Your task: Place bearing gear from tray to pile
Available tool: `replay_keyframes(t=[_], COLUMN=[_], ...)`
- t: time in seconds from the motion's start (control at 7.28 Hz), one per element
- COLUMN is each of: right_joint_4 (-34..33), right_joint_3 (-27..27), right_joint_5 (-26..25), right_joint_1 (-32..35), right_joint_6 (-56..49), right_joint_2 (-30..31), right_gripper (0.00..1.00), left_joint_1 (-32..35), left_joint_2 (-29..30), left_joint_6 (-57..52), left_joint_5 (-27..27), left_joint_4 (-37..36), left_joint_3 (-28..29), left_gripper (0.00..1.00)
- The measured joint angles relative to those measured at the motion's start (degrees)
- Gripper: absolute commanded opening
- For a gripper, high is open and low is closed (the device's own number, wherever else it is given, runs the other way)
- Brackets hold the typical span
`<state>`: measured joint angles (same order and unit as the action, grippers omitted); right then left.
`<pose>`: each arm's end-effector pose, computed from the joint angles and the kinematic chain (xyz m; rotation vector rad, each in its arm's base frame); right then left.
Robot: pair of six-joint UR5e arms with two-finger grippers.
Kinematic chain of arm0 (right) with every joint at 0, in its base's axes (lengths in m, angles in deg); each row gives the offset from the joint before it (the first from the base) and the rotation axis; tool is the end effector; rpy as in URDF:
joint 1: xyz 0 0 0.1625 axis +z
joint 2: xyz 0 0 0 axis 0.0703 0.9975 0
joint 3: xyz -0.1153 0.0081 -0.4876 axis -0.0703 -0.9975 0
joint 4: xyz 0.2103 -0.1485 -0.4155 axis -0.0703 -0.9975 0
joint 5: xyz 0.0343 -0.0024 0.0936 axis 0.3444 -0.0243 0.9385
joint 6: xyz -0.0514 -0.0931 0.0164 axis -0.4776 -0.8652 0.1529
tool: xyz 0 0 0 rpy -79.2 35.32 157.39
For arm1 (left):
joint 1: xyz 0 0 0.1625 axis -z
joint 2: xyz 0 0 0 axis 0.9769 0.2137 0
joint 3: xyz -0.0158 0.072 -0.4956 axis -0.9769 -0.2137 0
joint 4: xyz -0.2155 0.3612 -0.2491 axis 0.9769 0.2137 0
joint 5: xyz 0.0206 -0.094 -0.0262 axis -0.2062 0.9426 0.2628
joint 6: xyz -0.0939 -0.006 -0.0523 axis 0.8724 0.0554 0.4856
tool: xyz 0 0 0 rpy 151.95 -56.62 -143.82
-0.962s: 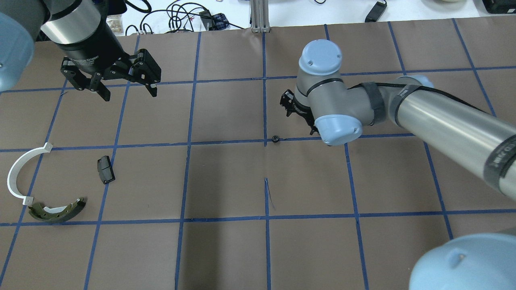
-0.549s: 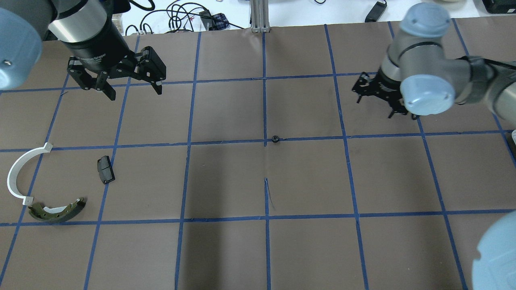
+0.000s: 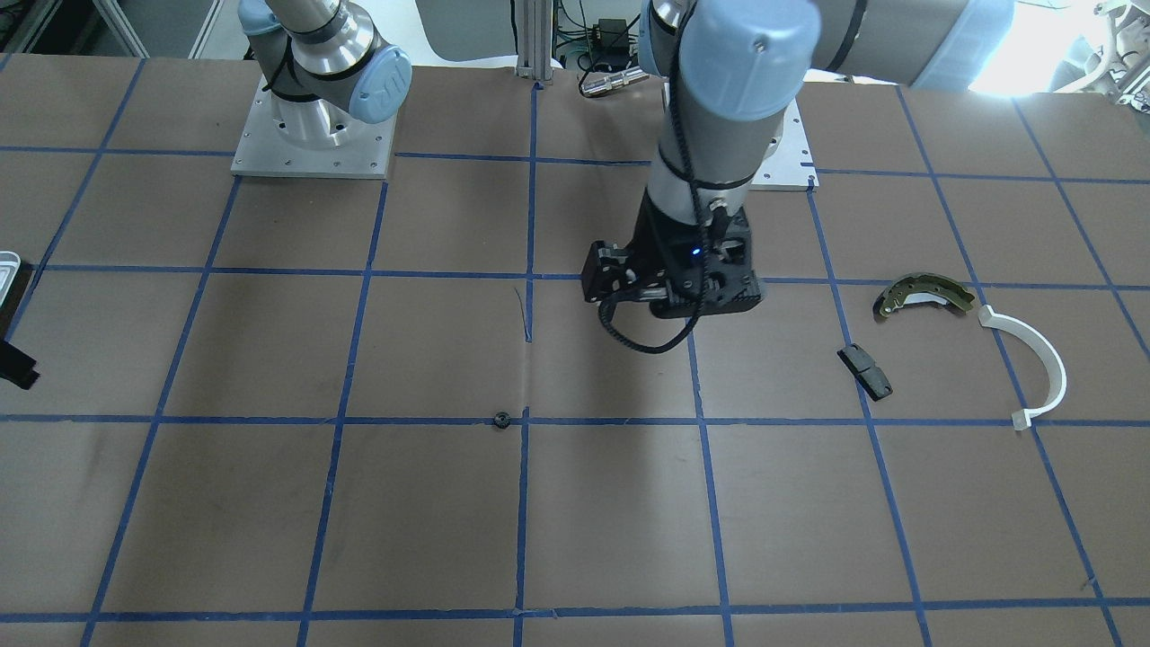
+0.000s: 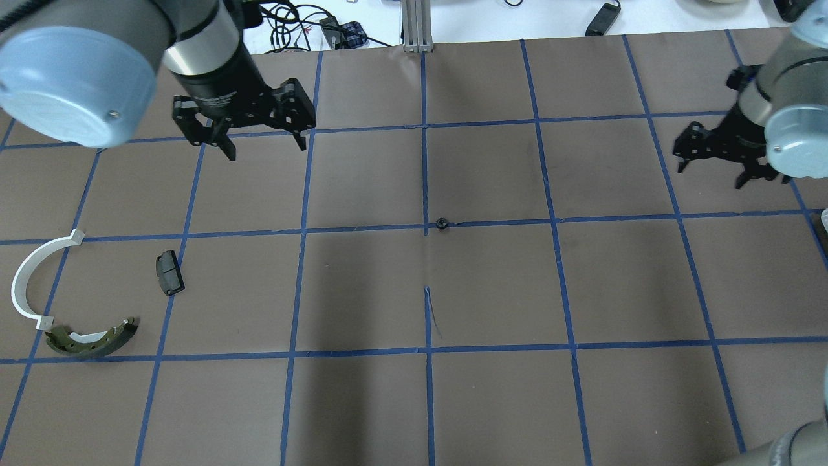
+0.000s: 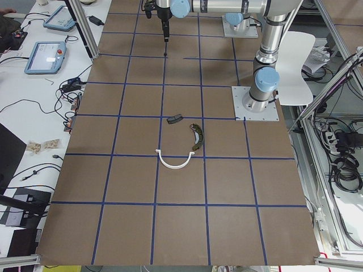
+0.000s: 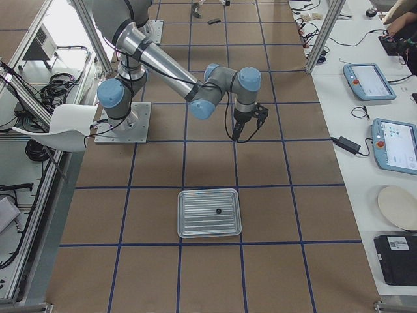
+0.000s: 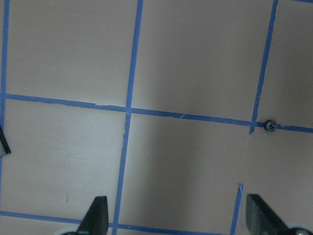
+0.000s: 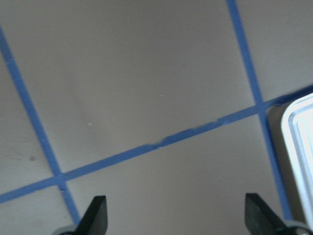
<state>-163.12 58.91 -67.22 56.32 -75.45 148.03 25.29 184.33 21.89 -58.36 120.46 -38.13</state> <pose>-0.3134 -0.6126 0.3077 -0.4373 -3.0360 0.0106 -0.2842 -0.6289 0.4613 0.2341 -3.0993 0.0363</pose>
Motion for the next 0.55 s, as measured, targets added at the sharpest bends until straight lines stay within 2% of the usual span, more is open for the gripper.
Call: replay_keyframes(t=[0.27,0.55], right_joint_4=[-0.2,-0.3], right_joint_3=[-5.9,-10.4], right_joint_5=[-0.7,-0.7], right_joint_1=[-9.0,-14.1], right_joint_6=[-15.4,-25.8], right_joint_2=[-6.3,-12.7], right_gripper=[0.93,0.78], left_joint_1=[4.9,8.6], left_joint_2=[6.6,11.9], left_joint_6=[6.3,10.9], left_joint_5=[0.3,-0.1], left_joint_4=[-7.2,-11.9], left_joint_3=[0.1,0.3], left_gripper=[1.00,1.00])
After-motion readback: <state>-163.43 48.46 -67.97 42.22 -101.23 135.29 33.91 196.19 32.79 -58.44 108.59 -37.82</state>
